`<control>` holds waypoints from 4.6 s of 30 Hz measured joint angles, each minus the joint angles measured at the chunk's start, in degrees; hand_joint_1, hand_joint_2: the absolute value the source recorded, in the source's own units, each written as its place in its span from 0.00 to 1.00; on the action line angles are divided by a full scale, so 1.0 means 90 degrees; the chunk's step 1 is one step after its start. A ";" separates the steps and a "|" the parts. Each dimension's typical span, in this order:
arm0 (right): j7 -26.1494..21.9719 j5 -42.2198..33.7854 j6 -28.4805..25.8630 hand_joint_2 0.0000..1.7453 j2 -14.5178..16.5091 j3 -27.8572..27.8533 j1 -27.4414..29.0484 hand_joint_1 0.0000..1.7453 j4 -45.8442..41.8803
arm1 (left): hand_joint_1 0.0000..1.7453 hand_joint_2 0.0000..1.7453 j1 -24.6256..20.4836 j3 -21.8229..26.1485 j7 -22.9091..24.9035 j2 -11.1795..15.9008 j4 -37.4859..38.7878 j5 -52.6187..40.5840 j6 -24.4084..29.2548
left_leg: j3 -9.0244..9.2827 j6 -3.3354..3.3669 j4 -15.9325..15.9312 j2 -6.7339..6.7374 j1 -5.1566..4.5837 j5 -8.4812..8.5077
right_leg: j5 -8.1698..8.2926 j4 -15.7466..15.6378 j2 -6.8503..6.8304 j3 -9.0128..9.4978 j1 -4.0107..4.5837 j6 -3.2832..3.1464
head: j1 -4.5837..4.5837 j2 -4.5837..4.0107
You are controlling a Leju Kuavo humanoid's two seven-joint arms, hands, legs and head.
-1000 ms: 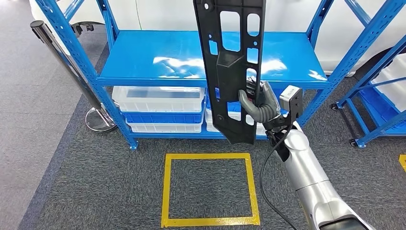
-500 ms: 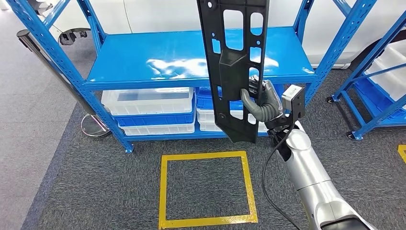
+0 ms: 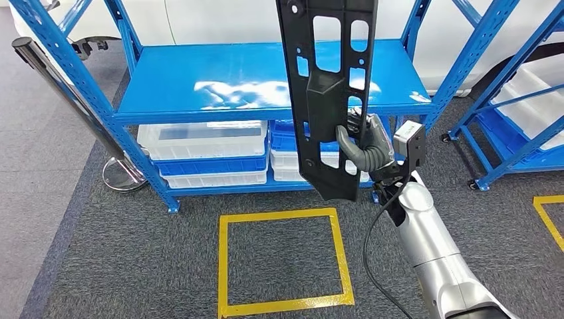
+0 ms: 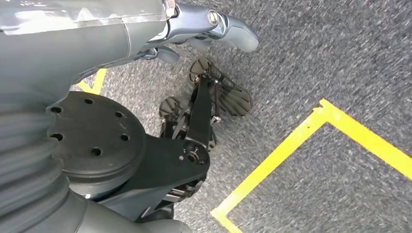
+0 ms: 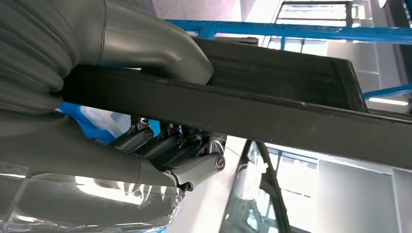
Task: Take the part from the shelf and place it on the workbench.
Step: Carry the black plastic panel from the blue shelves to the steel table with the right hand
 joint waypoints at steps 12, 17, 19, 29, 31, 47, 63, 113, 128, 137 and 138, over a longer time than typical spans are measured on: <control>-0.0004 -0.0004 0.0035 1.00 -0.0028 -0.0041 0.0026 0.82 -0.0118 | 0.00 1.00 -0.0008 -0.0002 0.0015 -0.0006 0.0000 0.0003 -0.0001 | -0.0490 -0.0348 0.1198 0.0012 0.0001 -0.0730 | 0.0737 -0.1681 -0.0029 0.0785 -0.0016 -0.0295 | -0.0029 0.0000; -0.0002 -0.0005 0.0037 1.00 -0.0022 -0.0041 0.0071 0.82 -0.0132 | 0.00 1.00 0.0007 0.0001 0.0024 -0.0008 0.0000 0.0015 0.0012 | -0.0573 -0.0290 0.1441 -0.0064 0.0007 -0.0575 | 0.0745 -0.1677 0.0167 0.0789 0.0027 -0.0297 | -0.0030 0.0000; -0.0002 -0.0012 0.0040 1.00 -0.0007 -0.0041 0.0065 0.82 -0.0156 | 0.00 1.00 0.0011 0.0001 0.0024 0.0001 0.0000 0.0021 0.0015 | -0.0167 -0.0182 0.0579 -0.0334 0.0011 -0.0240 | 0.0761 -0.1677 0.0269 0.0779 0.0029 -0.0266 | -0.0017 0.0000; -0.0005 -0.0052 0.0069 1.00 0.0030 -0.0084 0.0133 0.82 -0.0187 | 0.00 1.00 0.0001 0.0001 0.0016 -0.0015 0.0001 0.0024 0.0015 | 0.0095 0.0010 -0.0039 0.0042 0.0002 -0.0064 | 0.0072 -0.0161 0.0004 -0.0047 0.0001 0.0037 | 0.0024 0.0000; -0.0002 -0.0056 0.0067 1.00 0.0029 -0.0096 0.0181 0.82 -0.0187 | 0.00 1.00 0.0001 0.0001 0.0012 -0.0019 0.0001 0.0013 0.0012 | 0.0090 0.0011 -0.0012 0.0170 -0.0003 -0.0085 | 0.0169 -0.0091 -0.0030 -0.0068 -0.0004 0.0056 | 0.0027 0.0000; -0.0033 -0.0030 0.0121 1.00 -0.0003 -0.0218 0.0268 0.82 -0.0260 | 0.00 1.00 0.0007 0.0001 -0.0041 -0.0035 0.0000 0.0007 0.0017 | -0.0574 -0.0309 0.1686 -0.0026 0.0017 -0.0847 | 0.0840 -0.1734 0.0303 0.0736 0.0016 -0.0296 | 0.0005 0.0000; 0.0003 0.1232 -0.0463 1.00 -0.0063 -0.0116 0.0169 0.82 -0.0284 | 0.00 1.00 -0.0002 0.0001 -0.0061 -0.0031 0.0000 0.0001 -0.0039 | 0.0097 0.0026 0.0054 0.0299 -0.0018 -0.0167 | 0.0464 -0.0593 -0.0138 0.0181 0.0019 -0.0016 | 0.0089 0.0001; 0.0135 0.0305 0.0426 1.00 0.1651 0.0975 -0.0929 0.82 0.0268 | 0.00 1.00 -0.0231 -0.0092 0.0104 -0.0055 0.0002 -0.0185 -0.0027 | -0.0079 -0.0272 0.0244 -0.0452 0.0080 -0.0190 | 0.0862 -0.1725 0.0694 0.0647 0.0049 -0.0210 | 0.0131 0.0001; 0.0213 0.0005 0.0659 1.00 0.2341 0.1412 -0.1038 0.82 0.0557 | 0.00 1.00 -0.0213 -0.0104 0.0109 -0.0097 0.0000 -0.0130 0.0013 | -0.0006 -0.0093 0.0145 0.0518 -0.0055 -0.0177 | 0.0694 -0.1769 -0.0506 0.0800 0.0197 -0.0252 | 0.0208 0.0001; 0.0276 -0.0265 0.0749 1.00 0.3004 0.1931 -0.1029 0.82 0.0812 | 0.00 1.00 -0.0146 -0.0098 0.0055 -0.0078 0.0000 -0.0030 0.0038 | -0.0784 -0.0314 0.1988 -0.0004 0.0025 -0.1075 | 0.0799 -0.1865 0.0183 0.0820 0.0119 -0.0405 | 0.0162 0.0000; 0.0296 -0.0340 0.0728 1.00 0.3053 0.2014 -0.1022 0.82 0.0828 | 0.00 1.00 -0.0145 -0.0096 0.0050 -0.0074 0.0000 -0.0014 0.0039 | -0.0738 -0.0326 0.1864 -0.0013 0.0039 -0.0936 | 0.0796 -0.1849 0.0269 0.0821 0.0110 -0.0397 | 0.0163 0.0000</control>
